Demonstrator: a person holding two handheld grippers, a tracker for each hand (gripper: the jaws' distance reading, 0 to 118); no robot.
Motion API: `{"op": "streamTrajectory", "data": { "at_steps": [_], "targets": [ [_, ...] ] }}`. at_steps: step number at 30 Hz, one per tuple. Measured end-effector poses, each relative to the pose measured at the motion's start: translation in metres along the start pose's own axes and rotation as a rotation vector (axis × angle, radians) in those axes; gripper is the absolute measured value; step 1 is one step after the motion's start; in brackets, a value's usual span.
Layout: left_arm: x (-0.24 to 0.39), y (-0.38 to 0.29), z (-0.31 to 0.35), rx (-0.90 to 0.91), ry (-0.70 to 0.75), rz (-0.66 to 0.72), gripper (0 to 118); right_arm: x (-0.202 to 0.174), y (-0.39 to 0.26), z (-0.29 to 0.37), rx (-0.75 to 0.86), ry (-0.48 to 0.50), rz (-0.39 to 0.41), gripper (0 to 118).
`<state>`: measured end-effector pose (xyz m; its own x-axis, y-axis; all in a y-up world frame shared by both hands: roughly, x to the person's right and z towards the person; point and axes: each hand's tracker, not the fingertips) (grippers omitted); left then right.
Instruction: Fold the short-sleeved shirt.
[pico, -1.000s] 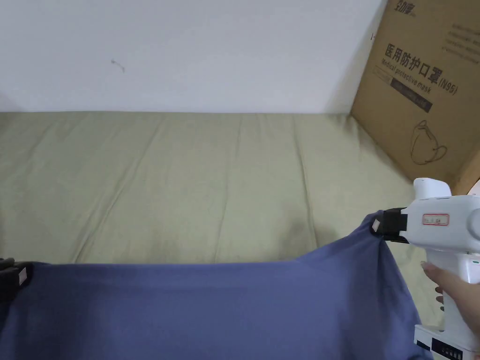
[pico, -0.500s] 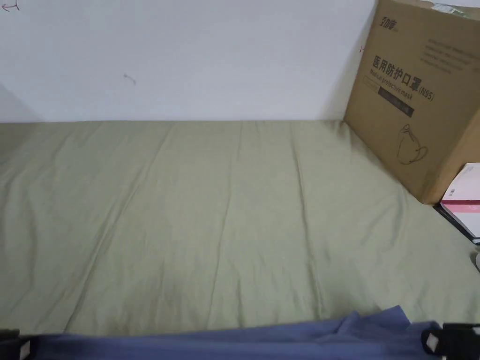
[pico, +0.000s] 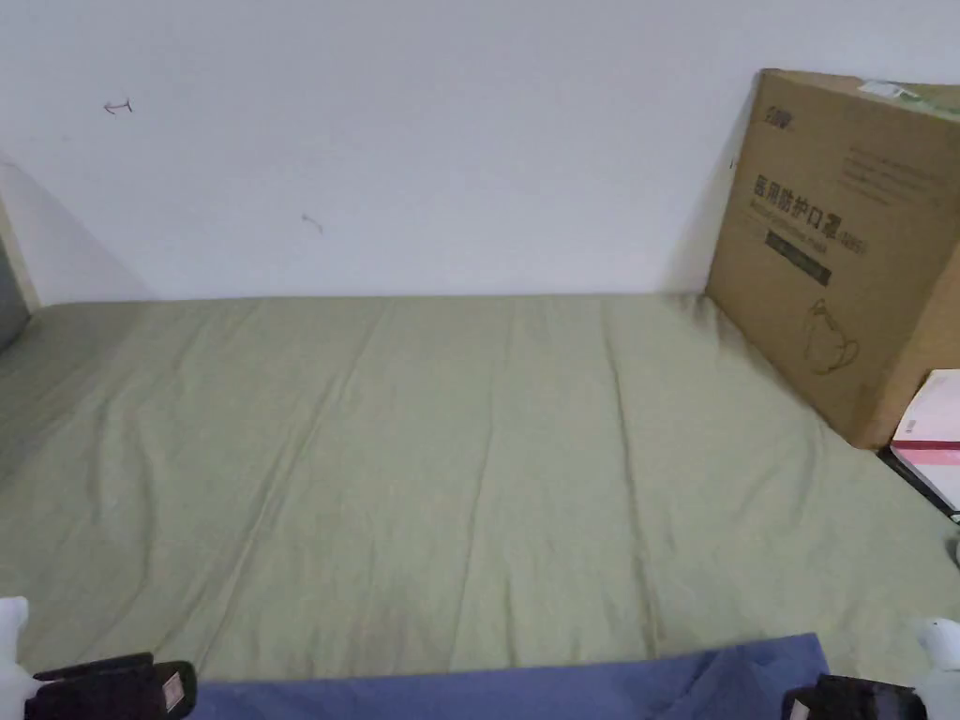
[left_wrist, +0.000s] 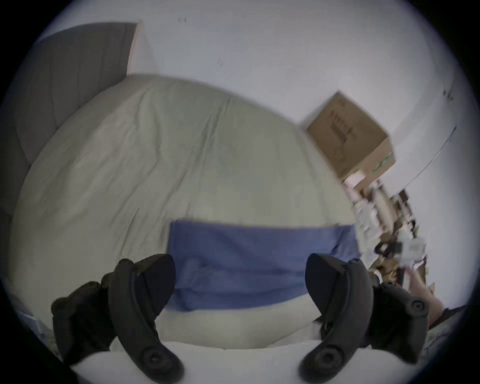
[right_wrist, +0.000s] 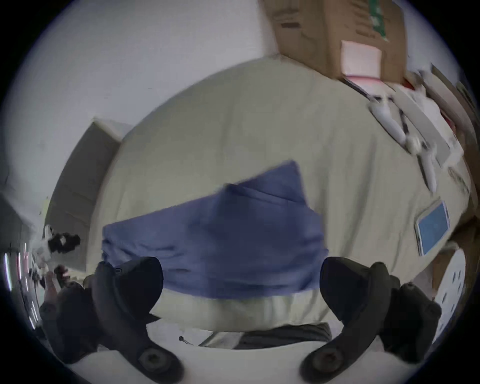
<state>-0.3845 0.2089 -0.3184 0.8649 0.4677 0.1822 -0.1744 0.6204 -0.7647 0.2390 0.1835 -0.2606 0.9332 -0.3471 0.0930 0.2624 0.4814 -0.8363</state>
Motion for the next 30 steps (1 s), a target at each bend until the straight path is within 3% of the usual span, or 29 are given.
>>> {"op": "streamTrajectory", "data": {
  "at_steps": [5, 7, 8, 9, 10, 11, 13, 17, 22, 23, 24, 26, 27, 30],
  "targets": [
    [0.059, 0.01, 0.013, 0.15, 0.016, -0.04, 107, -0.063, 0.01, 0.014, 0.128, 0.087, 0.133, 118],
    [0.076, 0.006, 0.011, 0.182, 0.053, -0.061, 98, -0.086, 0.009, 0.015, 0.212, 0.077, 0.167, 106],
    [0.081, 0.004, 0.009, 0.19, 0.064, -0.069, 83, -0.091, 0.007, 0.018, 0.264, 0.073, 0.178, 84],
    [0.082, 0.001, 0.005, 0.182, 0.047, -0.077, 43, -0.096, 0.005, 0.02, 0.323, 0.07, 0.166, 27],
    [0.085, 0.0, 0.0, 0.167, 0.042, -0.091, 8, -0.101, 0.003, 0.017, 0.334, 0.067, 0.155, 0],
    [0.087, -0.003, -0.004, 0.142, 0.069, -0.111, 0, -0.101, 0.0, 0.016, 0.332, 0.086, 0.13, 0],
    [0.08, -0.008, -0.007, 0.145, 0.054, -0.112, 0, -0.1, 0.0, 0.017, 0.333, 0.17, 0.1, 0],
    [0.048, 0.007, 0.003, 0.099, 0.06, -0.08, 0, -0.099, 0.006, 0.023, 0.337, 0.162, 0.112, 0],
    [-0.071, 0.021, -0.011, -0.096, -0.045, 0.194, 0, -0.1, 0.017, 0.02, 0.31, 0.19, 0.062, 0],
    [-0.092, 0.018, -0.016, -0.126, -0.059, 0.239, 3, -0.1, 0.018, 0.016, 0.296, 0.188, 0.05, 0],
    [-0.112, 0.012, -0.022, -0.138, -0.085, 0.286, 28, -0.1, 0.019, 0.011, 0.28, 0.184, 0.035, 0],
    [-0.136, 0.0, -0.032, -0.149, -0.131, 0.371, 105, -0.105, 0.019, 0.001, 0.25, 0.177, 0.021, 0],
    [-0.152, -0.009, -0.042, -0.162, -0.18, 0.418, 118, -0.107, 0.018, -0.004, 0.238, 0.171, 0.013, 0],
    [-0.179, -0.027, -0.065, -0.169, -0.324, 0.562, 118, -0.112, 0.018, -0.018, 0.193, 0.174, -0.02, 0]
  ]
}}
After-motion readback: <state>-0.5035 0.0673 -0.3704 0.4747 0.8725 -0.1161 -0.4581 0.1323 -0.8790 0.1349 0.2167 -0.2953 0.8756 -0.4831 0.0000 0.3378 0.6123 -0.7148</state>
